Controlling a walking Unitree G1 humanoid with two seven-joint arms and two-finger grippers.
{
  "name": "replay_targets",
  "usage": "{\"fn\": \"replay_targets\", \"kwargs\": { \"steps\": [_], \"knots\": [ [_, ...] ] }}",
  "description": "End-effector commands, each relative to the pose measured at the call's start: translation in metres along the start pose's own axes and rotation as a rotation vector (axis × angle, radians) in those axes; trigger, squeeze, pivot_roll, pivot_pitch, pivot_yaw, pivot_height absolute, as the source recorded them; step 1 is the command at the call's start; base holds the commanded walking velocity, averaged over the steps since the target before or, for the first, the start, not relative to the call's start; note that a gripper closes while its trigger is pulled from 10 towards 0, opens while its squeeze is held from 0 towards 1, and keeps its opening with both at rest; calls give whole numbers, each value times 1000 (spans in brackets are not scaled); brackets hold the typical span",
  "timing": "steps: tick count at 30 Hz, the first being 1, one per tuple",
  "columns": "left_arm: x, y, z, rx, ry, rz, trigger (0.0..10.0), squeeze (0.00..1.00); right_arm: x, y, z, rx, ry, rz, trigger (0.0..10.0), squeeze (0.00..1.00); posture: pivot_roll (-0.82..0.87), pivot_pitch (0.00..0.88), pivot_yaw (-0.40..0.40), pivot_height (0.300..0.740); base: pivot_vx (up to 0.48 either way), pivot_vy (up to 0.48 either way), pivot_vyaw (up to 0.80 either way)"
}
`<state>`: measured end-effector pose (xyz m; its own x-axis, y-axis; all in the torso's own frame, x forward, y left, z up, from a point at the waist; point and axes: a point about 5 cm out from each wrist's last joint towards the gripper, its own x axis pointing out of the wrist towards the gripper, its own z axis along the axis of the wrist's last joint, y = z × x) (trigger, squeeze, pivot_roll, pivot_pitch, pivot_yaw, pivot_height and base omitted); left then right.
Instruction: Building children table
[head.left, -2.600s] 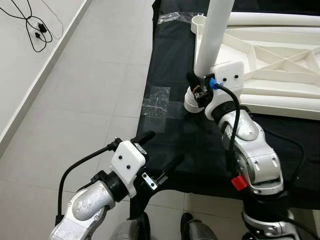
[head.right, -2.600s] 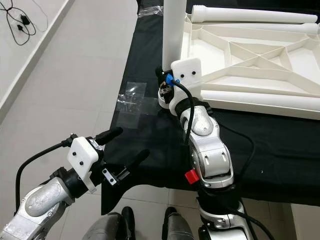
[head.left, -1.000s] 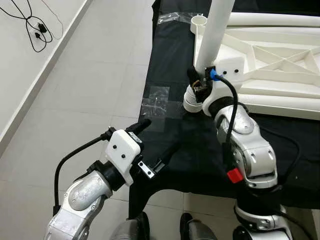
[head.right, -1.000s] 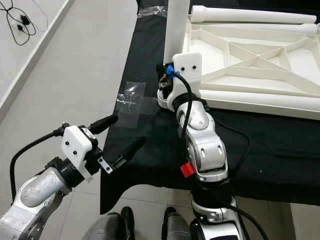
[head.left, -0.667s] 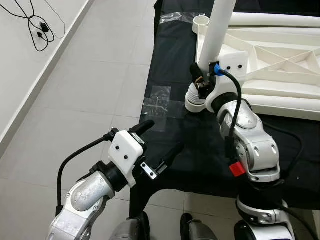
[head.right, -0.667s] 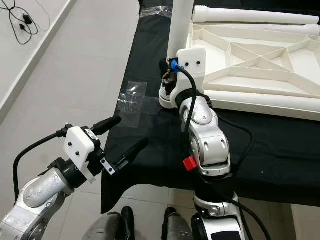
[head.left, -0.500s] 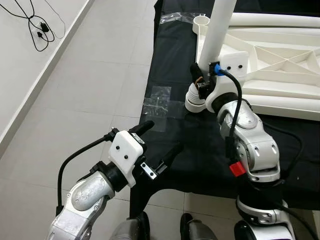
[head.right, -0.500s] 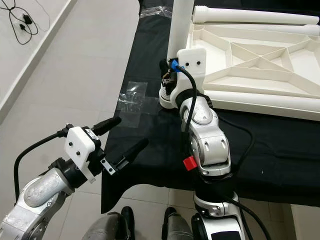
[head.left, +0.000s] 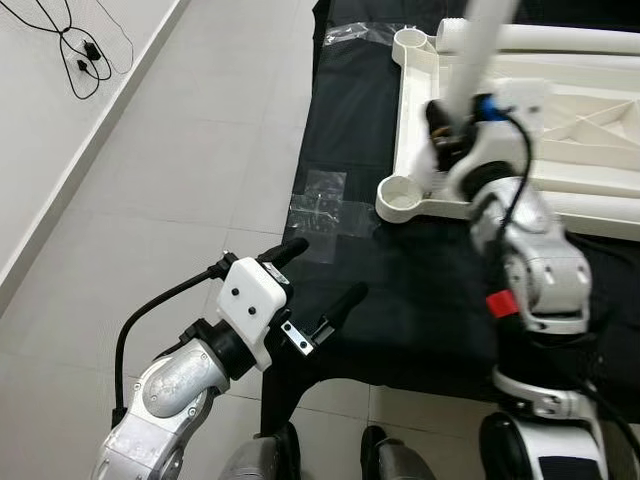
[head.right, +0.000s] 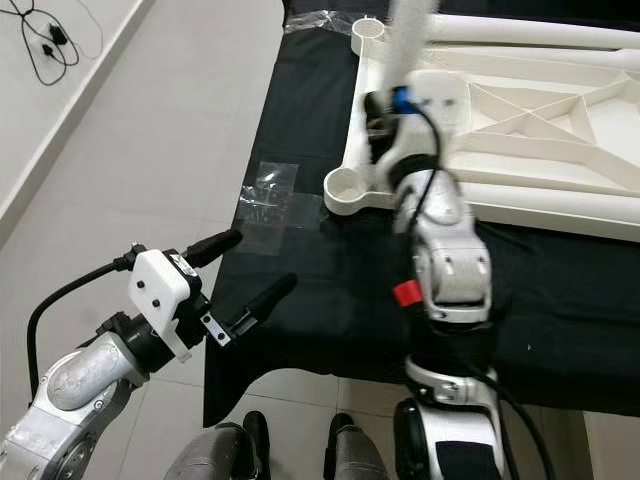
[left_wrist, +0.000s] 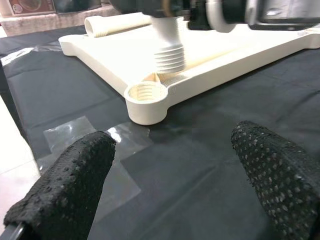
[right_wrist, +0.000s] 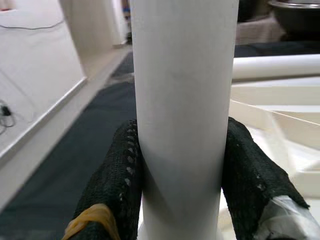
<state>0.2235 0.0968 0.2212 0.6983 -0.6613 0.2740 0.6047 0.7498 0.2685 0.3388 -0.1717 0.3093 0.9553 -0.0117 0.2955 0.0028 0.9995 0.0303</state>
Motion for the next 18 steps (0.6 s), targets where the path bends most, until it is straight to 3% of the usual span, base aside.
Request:
{"fn": "replay_targets", "kwargs": {
  "steps": [1,12,13,14,16,17,18],
  "knots": [
    [-1,0,-3,-23,15,-1,10000,0,0,0,0,7,-16,5,10000,0,69,322,26,740,0,0,0],
    [4,19,9,-63,-26,49,10000,0,5,-1,3,32,-65,78,10000,0,74,314,30,740,0,0,0],
    [7,31,15,-93,-46,89,10000,0,5,1,5,46,-96,144,10000,0,69,311,30,740,0,0,0],
    [7,31,15,-93,-46,89,10000,0,5,1,5,46,-96,144,10000,0,69,311,30,740,0,0,0],
    [20,74,51,-170,-172,146,10000,0,3,-2,4,97,-118,340,10000,0,69,295,22,740,0,0,0],
    [20,74,51,-170,-172,146,10000,0,3,-2,4,97,-118,340,10000,0,69,295,22,740,0,0,0],
    [25,89,74,-188,-244,116,10000,0,2,-4,6,101,-134,409,10000,0,70,290,21,740,0,0,0]
  ]
}}
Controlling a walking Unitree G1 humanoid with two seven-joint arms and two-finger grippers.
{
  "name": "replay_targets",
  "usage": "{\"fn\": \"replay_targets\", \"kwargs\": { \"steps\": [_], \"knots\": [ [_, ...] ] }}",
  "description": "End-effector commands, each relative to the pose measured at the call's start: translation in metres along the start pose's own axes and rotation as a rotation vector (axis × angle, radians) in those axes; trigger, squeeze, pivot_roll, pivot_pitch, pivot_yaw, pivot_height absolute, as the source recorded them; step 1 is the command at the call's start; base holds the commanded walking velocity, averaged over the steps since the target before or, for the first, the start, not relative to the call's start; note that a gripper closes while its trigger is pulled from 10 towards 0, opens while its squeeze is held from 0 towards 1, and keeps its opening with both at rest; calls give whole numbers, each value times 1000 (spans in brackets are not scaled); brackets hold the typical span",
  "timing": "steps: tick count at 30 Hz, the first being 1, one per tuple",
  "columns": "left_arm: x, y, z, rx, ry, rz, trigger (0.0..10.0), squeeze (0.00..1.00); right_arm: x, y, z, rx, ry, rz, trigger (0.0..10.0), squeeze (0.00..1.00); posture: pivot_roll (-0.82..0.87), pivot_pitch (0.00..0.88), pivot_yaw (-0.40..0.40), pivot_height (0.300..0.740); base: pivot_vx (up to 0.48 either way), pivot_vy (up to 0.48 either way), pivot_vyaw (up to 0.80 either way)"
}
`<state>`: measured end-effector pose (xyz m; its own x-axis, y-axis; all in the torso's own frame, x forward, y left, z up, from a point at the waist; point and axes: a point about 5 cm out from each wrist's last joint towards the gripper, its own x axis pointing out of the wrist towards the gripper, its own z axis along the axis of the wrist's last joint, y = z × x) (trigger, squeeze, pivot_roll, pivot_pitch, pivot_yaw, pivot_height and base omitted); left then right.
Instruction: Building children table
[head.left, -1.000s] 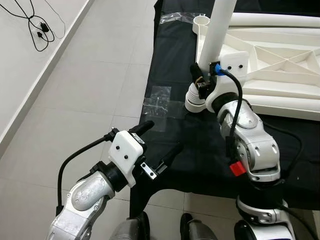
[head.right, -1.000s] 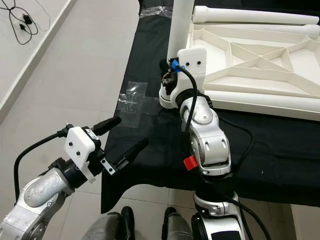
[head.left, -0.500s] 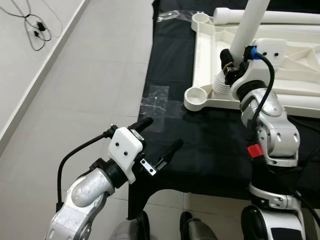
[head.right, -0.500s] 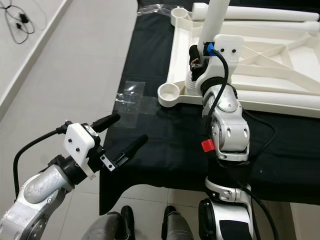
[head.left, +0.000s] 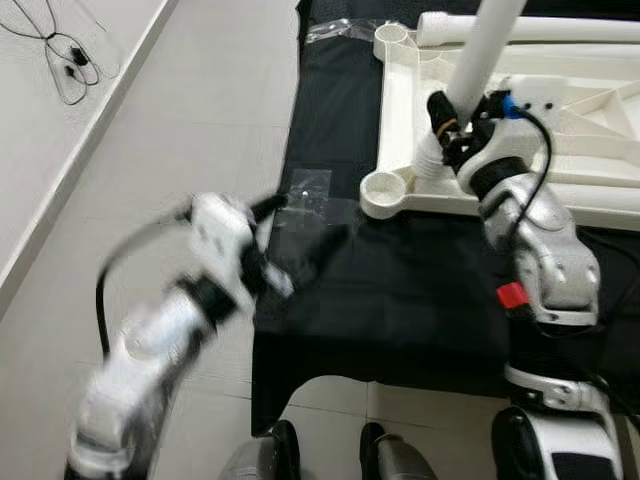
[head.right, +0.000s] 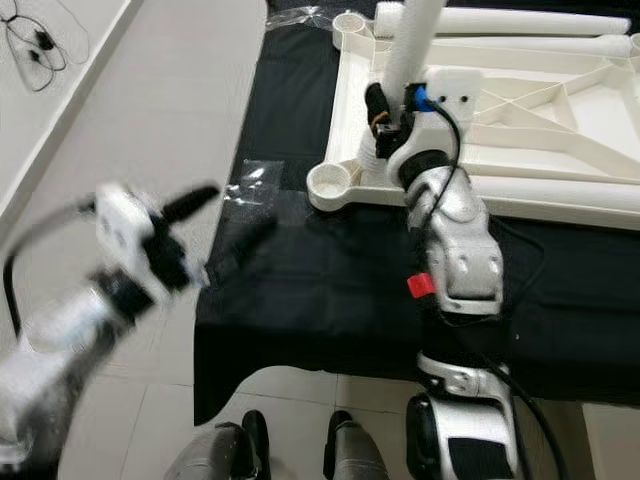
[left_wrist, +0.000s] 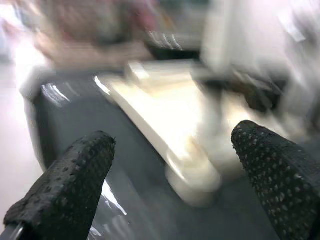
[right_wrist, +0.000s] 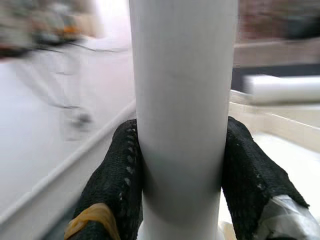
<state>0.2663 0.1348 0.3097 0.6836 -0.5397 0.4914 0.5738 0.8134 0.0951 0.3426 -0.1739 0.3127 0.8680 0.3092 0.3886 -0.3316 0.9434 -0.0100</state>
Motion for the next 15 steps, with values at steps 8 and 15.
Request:
{"fn": "replay_targets", "kwargs": {
  "steps": [8,15],
  "knots": [
    [23,17,59,-168,-136,-252,10000,0,-2,8,20,21,-99,290,10000,0,72,265,21,740,0,0,0],
    [33,6,74,-409,-54,-631,10000,0,-4,39,20,-62,-91,518,10000,0,64,246,26,740,0,0,0]
  ]
}}
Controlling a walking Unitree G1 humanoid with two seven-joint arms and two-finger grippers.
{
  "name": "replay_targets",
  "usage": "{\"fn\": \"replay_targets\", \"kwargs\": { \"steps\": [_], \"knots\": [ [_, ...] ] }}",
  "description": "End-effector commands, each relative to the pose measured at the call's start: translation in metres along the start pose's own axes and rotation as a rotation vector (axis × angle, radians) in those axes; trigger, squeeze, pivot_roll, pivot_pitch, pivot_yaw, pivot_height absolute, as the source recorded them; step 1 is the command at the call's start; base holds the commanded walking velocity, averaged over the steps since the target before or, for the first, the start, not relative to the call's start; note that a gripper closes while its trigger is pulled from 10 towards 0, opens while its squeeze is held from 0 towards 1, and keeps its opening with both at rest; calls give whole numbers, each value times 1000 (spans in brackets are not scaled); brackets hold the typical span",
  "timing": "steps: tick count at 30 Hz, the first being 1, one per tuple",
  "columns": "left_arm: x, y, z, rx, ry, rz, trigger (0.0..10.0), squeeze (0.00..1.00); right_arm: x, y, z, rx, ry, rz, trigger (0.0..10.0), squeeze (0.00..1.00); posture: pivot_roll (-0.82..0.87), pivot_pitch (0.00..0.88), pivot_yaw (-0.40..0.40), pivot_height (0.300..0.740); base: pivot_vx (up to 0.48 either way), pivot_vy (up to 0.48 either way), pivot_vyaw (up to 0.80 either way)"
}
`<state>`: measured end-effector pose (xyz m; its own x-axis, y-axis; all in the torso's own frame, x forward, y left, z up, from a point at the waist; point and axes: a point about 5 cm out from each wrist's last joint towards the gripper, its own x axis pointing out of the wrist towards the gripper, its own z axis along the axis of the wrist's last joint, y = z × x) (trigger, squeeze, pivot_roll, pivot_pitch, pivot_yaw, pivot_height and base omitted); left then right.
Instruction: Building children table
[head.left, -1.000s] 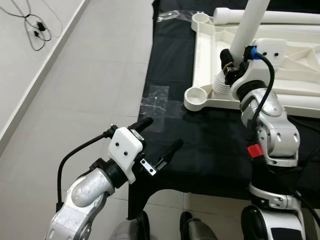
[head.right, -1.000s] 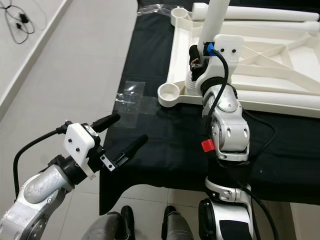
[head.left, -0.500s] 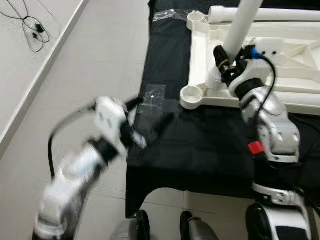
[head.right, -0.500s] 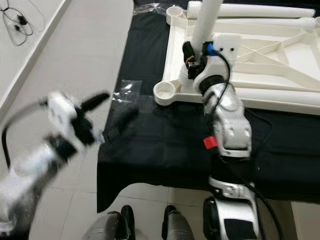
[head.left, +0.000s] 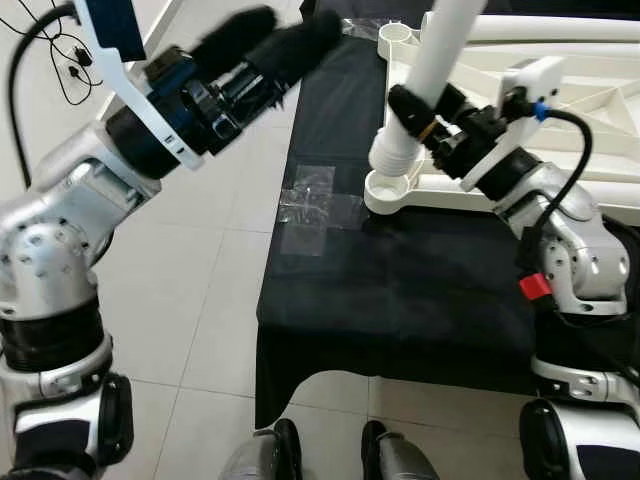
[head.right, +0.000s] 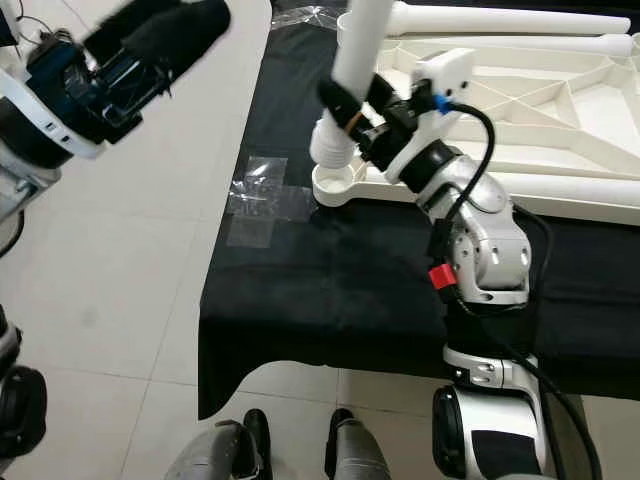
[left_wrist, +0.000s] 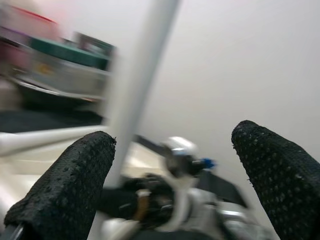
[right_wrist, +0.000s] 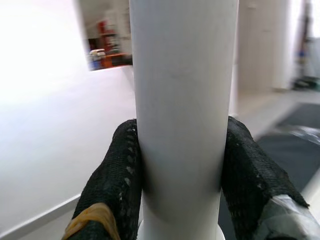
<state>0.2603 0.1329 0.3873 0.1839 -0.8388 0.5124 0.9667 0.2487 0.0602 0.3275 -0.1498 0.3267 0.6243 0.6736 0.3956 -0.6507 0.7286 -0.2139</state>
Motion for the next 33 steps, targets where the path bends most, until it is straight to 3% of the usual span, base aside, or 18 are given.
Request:
{"fn": "replay_targets", "kwargs": {
  "steps": [1,5,7,9,17,24,25,28,33],
  "knots": [
    [-3,6,8,-50,36,-32,10000,0,3,17,4,-43,-20,120,10000,0,64,244,29,740,0,0,0],
    [-4,14,14,-52,67,-17,10000,0,5,24,4,-42,-19,175,10000,0,64,244,31,740,0,0,0],
    [3,23,18,21,116,18,10000,0,6,35,4,-44,-13,241,10000,0,68,240,35,740,0,0,0],
    [5,25,19,39,128,24,10000,0,6,39,3,-47,-10,263,10000,0,68,240,35,740,0,0,0],
    [24,15,8,24,229,-105,10000,0,8,57,-2,-68,21,360,10000,0,63,238,38,740,0,0,0],
    [27,14,2,53,290,-157,10000,0,10,63,-3,-78,36,379,10000,0,58,232,41,740,0,0,0],
    [28,15,2,93,315,-160,0,0,11,63,-4,-83,44,374,10000,0,58,230,40,740,0,0,0],
    [30,14,2,203,367,-179,0,0,14,63,-6,-78,59,347,10000,0,57,226,41,740,0,0,0],
    [30,15,5,264,377,-178,0,0,14,61,-5,-64,57,326,10000,0,57,224,41,740,0,0,0]
  ]
}}
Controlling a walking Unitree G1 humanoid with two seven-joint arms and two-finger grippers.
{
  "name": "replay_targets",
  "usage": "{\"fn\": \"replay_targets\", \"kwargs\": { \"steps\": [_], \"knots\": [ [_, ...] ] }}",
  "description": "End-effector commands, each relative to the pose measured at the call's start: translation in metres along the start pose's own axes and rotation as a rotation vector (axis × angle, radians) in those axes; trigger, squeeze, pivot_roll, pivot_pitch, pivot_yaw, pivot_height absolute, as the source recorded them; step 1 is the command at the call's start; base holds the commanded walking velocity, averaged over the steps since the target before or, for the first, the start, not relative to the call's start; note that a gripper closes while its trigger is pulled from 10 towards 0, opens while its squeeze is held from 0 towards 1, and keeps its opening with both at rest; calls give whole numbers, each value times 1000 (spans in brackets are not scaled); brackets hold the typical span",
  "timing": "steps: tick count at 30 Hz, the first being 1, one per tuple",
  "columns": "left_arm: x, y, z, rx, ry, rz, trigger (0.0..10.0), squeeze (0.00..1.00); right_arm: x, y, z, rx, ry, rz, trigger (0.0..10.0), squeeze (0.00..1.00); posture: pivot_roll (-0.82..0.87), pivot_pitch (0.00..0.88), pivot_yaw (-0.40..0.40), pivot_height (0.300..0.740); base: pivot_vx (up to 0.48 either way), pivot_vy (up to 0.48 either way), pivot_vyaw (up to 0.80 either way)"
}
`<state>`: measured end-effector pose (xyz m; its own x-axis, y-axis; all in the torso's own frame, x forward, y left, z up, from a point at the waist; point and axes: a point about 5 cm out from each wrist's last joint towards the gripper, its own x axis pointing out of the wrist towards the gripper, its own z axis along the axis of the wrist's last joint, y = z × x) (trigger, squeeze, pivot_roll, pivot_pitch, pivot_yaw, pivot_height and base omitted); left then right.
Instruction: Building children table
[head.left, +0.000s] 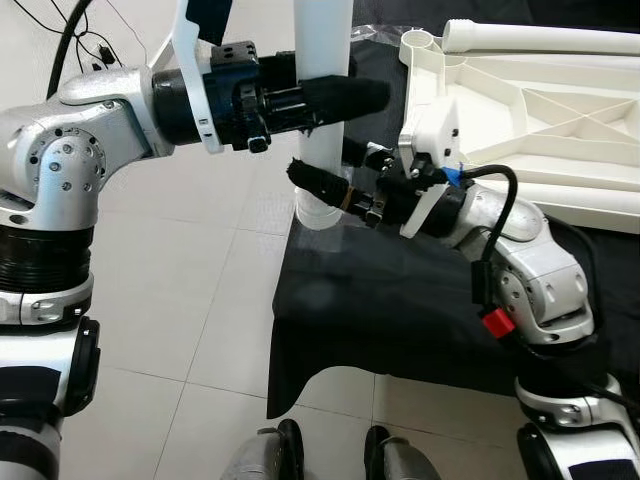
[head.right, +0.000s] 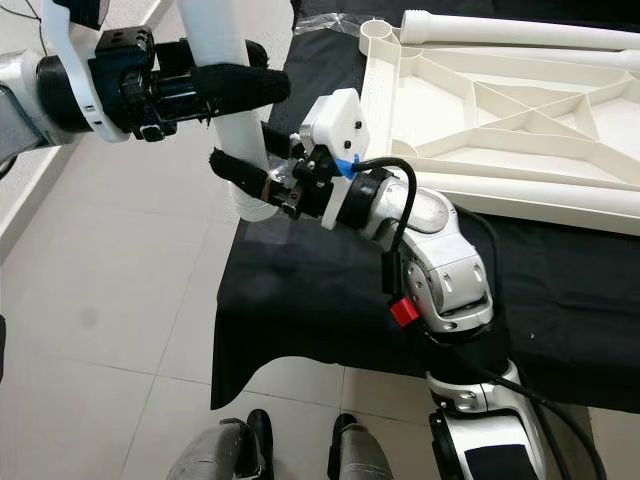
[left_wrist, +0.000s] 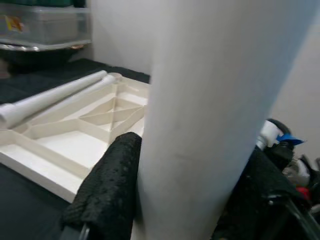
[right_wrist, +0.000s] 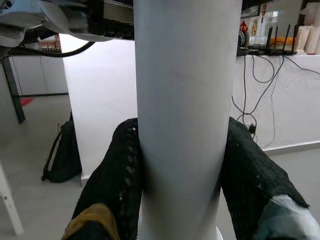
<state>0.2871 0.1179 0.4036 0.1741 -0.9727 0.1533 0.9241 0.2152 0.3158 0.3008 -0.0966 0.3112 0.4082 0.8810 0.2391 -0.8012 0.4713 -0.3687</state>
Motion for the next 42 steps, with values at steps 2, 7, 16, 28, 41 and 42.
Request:
{"fn": "replay_targets", "kwargs": {
  "steps": [2,7,16,28,41,42],
  "knots": [
    [2,-6,8,57,5,-54,0,0,0,0,4,-10,-7,-12,10000,0,58,221,41,740,0,0,0],
    [-5,-8,19,61,-15,-66,0,0,-2,-6,10,53,-78,-63,10000,0,59,219,46,740,0,0,0],
    [3,-23,13,-44,-43,-190,0,0,8,4,8,74,-85,2,10000,1000,62,216,48,740,0,0,0],
    [23,-53,16,-48,-15,-278,0,0,30,25,8,75,-24,94,10000,0,51,218,45,740,0,0,0],
    [36,-84,47,17,-148,-368,0,0,29,40,3,250,-81,206,10000,0,47,221,50,740,0,0,0],
    [36,-87,49,19,-167,-382,0,0,27,42,3,278,-98,224,10000,0,47,221,50,740,0,0,0]
  ]
}}
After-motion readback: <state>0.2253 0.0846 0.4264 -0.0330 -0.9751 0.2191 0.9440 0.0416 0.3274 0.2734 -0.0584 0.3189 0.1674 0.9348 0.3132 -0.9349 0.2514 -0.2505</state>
